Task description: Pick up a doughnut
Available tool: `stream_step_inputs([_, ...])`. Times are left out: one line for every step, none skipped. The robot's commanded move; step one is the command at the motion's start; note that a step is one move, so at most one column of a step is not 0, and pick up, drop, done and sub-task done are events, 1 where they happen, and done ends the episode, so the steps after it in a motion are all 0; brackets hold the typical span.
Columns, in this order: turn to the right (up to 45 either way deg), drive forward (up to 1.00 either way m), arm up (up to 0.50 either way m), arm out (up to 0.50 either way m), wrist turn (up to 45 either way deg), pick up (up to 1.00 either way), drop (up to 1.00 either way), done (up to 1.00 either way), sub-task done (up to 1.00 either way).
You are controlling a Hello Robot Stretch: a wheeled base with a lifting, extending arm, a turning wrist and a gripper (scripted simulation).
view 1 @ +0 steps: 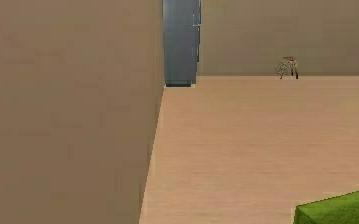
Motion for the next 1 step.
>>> stream_step_inputs([0.0, 0.00, 0.50, 0.00, 0.0, 0.00, 0.00, 0.00, 0.00])
